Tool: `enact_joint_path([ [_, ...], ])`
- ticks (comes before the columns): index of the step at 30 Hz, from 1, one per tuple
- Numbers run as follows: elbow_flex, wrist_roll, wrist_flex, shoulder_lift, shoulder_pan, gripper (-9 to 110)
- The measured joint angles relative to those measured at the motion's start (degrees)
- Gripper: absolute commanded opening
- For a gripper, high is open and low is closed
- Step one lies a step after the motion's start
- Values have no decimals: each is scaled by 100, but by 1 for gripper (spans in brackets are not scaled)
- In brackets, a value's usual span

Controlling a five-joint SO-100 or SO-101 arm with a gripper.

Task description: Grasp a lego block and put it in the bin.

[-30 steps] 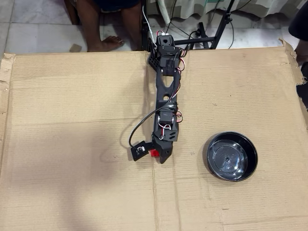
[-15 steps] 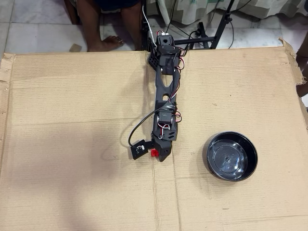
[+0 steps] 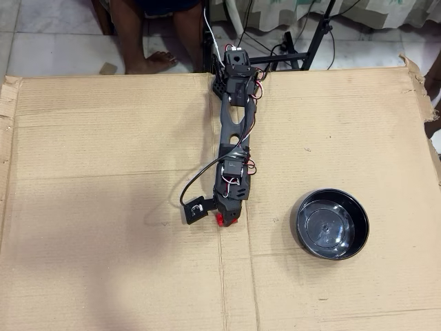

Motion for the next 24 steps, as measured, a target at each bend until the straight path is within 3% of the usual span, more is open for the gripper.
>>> enact_joint_path([
  [24, 18, 0, -202, 879, -686, 1],
])
